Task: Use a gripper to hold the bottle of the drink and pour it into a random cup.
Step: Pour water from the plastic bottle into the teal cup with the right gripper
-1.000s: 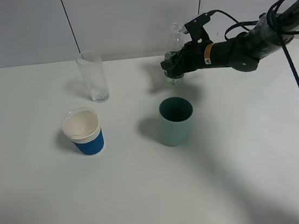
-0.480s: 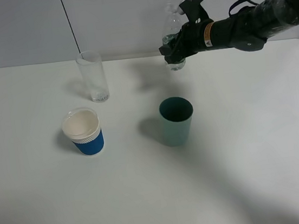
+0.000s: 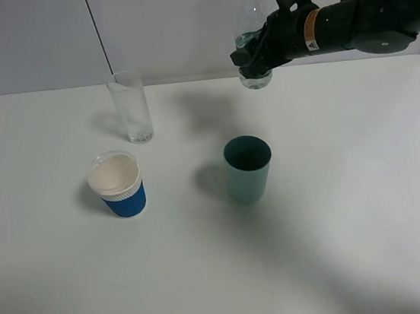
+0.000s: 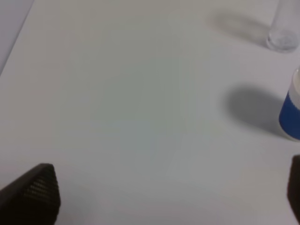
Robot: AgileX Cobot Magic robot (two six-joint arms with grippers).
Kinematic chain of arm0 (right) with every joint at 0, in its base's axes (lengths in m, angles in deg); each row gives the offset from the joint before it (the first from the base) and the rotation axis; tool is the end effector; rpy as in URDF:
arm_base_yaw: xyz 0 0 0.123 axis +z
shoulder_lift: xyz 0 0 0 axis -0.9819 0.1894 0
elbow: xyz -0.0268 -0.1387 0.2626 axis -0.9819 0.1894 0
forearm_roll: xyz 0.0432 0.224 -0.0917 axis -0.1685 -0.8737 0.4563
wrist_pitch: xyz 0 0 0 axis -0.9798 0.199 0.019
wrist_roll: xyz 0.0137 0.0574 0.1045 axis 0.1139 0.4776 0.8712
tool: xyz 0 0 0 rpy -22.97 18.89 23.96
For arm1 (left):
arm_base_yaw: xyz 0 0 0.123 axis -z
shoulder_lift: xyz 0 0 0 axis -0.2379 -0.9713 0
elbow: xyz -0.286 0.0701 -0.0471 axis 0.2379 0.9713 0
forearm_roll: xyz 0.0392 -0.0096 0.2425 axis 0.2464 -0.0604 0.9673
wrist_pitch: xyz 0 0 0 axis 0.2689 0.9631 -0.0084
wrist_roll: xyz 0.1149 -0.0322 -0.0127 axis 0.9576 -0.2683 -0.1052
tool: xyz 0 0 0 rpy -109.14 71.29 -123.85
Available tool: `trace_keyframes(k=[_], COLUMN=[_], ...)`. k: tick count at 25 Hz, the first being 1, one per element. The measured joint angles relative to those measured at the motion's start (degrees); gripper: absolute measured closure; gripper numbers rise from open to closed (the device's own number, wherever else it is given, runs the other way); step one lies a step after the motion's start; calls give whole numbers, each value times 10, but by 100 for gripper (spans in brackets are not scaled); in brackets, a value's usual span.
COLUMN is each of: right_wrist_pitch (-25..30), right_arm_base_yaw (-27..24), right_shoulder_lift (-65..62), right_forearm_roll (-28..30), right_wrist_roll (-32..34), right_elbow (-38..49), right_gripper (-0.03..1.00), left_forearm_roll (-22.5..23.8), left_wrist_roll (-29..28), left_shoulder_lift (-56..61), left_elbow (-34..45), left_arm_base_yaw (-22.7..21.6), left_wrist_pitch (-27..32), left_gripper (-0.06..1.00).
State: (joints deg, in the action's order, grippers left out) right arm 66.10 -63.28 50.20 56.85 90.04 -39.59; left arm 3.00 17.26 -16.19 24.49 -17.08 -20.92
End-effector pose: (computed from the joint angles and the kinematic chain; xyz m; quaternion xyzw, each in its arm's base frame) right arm 0.3963 0.1501 0.2189 -0.2983 0.7830 0.1358 0.5286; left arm 0.0006 0.0021 0.2652 -0.0249 0.8467 0.0250 0.5308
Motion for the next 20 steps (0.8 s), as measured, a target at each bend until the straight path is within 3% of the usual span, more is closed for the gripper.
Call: trace_keyframes(k=[10,20], right_wrist_pitch=[95,105], right_arm_base_yaw=[0,0], right_shoulder_lift=[-131,-233], right_forearm_roll=[-1,-1], right_wrist_roll=[0,-6], right_elbow=[97,204], right_gripper=[42,42], left_forearm_roll=[0,0], left_wrist_roll=[0,0], left_shoulder_lift=[0,0], left_elbow=[0,0], left_arm_base_yaw=[0,0], left_wrist_pitch=[0,0], left_gripper=[-4,-4])
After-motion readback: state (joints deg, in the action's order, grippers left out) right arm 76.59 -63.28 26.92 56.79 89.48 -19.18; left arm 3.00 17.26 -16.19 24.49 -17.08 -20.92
